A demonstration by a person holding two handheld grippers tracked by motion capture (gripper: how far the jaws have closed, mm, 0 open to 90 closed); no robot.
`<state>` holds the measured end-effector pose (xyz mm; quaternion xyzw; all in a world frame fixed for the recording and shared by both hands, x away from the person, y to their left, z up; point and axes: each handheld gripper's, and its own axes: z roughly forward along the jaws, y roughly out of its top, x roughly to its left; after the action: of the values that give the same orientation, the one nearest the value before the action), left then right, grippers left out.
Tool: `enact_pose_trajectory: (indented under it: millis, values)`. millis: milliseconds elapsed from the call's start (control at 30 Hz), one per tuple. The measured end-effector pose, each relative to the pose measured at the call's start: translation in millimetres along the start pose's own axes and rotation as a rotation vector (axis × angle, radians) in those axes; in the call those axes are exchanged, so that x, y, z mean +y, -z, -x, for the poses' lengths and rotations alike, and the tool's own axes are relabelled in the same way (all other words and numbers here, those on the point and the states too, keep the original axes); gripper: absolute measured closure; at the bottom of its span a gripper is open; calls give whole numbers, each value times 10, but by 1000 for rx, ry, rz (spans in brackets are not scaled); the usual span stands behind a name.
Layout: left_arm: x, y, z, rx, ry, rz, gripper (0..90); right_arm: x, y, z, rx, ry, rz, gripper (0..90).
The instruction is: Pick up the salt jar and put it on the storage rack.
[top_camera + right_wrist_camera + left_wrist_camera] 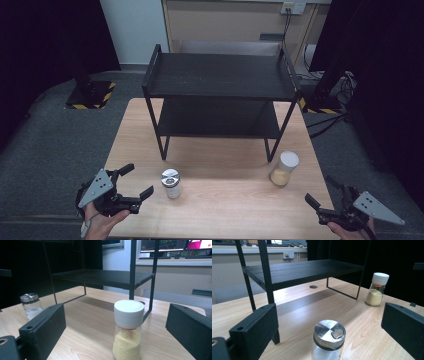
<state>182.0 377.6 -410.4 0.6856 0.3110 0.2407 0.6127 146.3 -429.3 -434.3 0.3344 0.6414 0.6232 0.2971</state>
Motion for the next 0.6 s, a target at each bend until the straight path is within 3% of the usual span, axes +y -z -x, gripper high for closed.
enact_pose_trajectory:
  millis: [600]
  values:
    - [-7, 36, 15, -4, 1, 5, 0, -1, -6, -25, 18, -10, 3, 32]
